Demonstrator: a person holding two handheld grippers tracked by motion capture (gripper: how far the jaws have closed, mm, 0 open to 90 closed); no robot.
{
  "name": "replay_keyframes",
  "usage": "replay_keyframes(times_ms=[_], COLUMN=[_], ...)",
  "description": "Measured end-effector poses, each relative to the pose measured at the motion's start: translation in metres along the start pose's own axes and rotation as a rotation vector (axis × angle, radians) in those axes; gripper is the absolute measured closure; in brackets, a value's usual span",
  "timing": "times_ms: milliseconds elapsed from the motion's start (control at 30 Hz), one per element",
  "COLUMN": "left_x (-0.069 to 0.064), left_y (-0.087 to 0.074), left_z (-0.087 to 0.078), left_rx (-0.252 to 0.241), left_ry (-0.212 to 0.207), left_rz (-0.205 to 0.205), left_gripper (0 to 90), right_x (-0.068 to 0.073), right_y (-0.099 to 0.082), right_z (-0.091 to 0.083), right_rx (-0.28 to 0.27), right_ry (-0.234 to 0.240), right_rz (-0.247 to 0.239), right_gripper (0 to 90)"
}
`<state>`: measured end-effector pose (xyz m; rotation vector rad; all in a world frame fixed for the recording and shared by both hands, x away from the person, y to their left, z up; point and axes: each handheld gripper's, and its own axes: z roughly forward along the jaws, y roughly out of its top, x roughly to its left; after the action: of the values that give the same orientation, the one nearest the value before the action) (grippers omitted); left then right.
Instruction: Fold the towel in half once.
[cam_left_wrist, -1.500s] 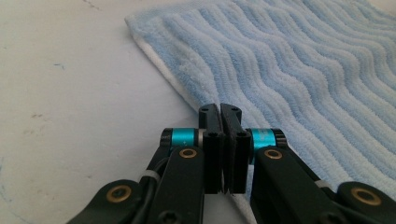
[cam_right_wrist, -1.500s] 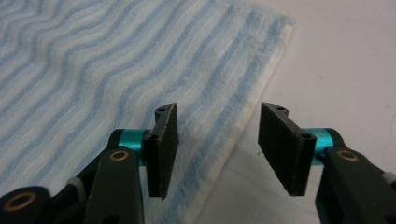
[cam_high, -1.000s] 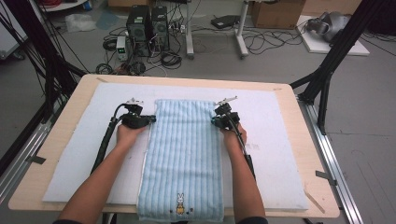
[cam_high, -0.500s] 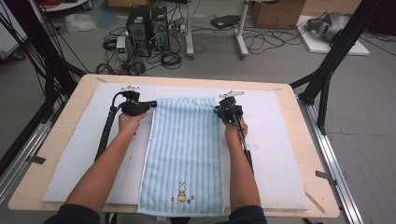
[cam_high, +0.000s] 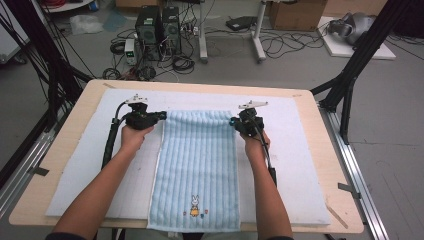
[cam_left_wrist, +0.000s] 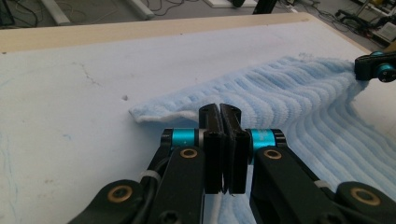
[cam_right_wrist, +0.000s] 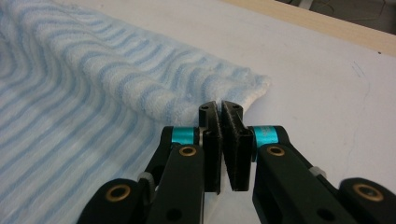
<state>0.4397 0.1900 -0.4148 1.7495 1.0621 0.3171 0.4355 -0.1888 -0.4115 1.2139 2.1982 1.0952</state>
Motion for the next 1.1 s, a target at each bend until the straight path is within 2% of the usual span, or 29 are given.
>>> replay_keyframes(times_ms=[67,133,300,500,567,633,700,833,1000,1100], left_x=[-0.002,-0.008,-0.019,-0.026,-0.028,-0.030,-0.033,-0.038,-0.040,-0.041], left_y=[-0.001,-0.003,-0.013,-0.030,-0.035,-0.040,-0.045,-0.053,-0.058,-0.062], left_z=[-0.003,-0.007,-0.016,-0.030,-0.035,-0.039,-0.041,-0.043,-0.047,-0.052], left_rx=[0.025,-0.004,-0.013,-0.023,-0.029,-0.032,-0.035,-0.019,0.009,0.028], left_ry=[-0.017,-0.020,-0.030,-0.048,-0.053,-0.061,-0.066,-0.073,-0.086,-0.102], left_rz=[0.009,0.018,0.035,0.034,0.033,0.033,0.032,0.047,0.051,0.056], left_gripper=[87.6,87.6,87.6,87.6,87.5,87.5,87.5,87.5,87.5,87.5], right_x=[0.003,0.006,0.014,0.026,0.030,0.035,0.039,0.046,0.047,0.049], right_y=[-0.004,-0.007,-0.014,-0.027,-0.031,-0.034,-0.038,-0.048,-0.059,-0.064], right_z=[-0.004,-0.008,-0.020,-0.034,-0.038,-0.043,-0.047,-0.052,-0.057,-0.062], right_rx=[-0.003,0.000,-0.012,-0.020,-0.005,-0.029,-0.031,-0.037,-0.033,-0.026], right_ry=[0.007,0.010,0.021,0.037,0.043,0.042,0.053,0.060,0.072,0.080], right_rz=[-0.011,-0.016,-0.036,-0.079,-0.090,-0.108,-0.113,-0.129,-0.108,-0.117], right_gripper=[86.6,86.6,86.4,86.2,86.2,86.2,86.2,86.2,86.2,86.2])
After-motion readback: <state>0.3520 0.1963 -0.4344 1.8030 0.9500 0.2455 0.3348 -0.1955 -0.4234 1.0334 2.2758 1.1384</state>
